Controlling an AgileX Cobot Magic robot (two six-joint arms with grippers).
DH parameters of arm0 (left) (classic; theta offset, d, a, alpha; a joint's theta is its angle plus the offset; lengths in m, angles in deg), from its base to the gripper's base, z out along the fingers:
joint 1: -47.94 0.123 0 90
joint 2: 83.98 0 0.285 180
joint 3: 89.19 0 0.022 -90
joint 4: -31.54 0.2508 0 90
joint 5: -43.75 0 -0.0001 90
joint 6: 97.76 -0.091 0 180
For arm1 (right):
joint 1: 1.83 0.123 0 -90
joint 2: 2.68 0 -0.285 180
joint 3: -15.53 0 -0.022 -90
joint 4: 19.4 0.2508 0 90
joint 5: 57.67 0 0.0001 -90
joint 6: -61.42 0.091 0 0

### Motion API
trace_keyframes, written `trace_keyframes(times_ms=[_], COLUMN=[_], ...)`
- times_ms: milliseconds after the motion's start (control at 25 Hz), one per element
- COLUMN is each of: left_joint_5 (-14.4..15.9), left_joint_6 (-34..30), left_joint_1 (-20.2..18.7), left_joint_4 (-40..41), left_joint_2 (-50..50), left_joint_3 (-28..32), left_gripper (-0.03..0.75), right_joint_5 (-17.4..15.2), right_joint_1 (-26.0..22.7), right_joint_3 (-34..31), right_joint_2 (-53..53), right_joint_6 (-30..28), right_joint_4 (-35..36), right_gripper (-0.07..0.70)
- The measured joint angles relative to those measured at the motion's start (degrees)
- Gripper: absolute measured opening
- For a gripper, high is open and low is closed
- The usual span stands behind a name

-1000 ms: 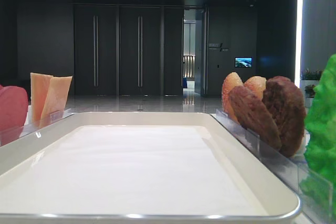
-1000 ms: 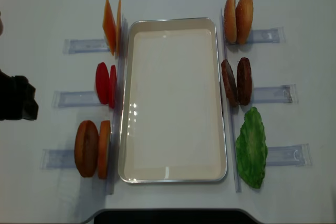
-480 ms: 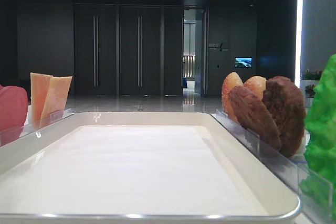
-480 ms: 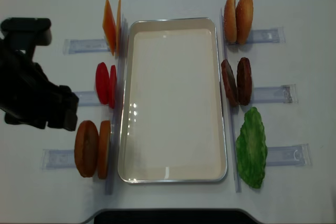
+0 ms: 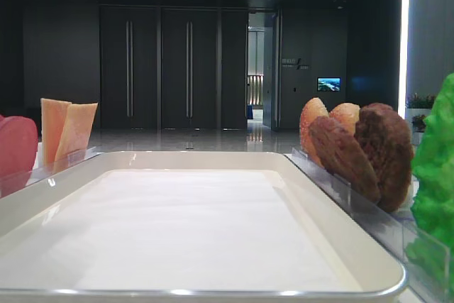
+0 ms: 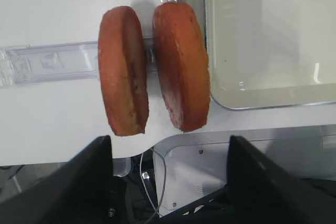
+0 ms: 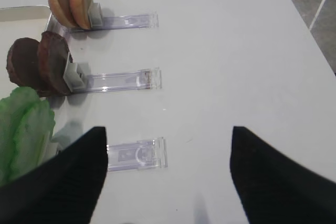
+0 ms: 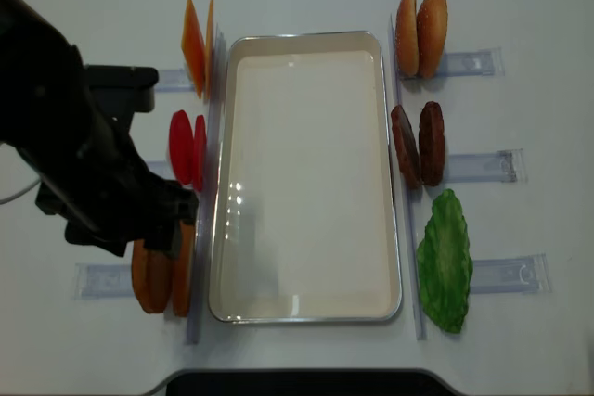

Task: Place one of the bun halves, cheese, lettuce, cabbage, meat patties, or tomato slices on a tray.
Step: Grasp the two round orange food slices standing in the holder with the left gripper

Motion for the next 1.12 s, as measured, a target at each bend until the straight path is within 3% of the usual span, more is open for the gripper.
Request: trace_keyframes(times_ms=[920,1120], left_joint_5=[-0.8,-2.0], left_joint_6=[3.0,4.4], left_joint_1=[0.0,-2.0], left_joint_4=[-0.9,1.0], left_joint_2=[-6.5,-7.6], left_joint_3=[-1.0,-1.2], left_gripper=[0.517,0.517], right_joint_5=[0.0,0.0], right_joint_1=[0.0,0.0], right_joint_3=[0.0,0.0], right_joint_2=[0.0,0.0], right_joint_6=[0.0,0.0], right_joint_4=[0.0,0.0], right_gripper=[0.472,0.472])
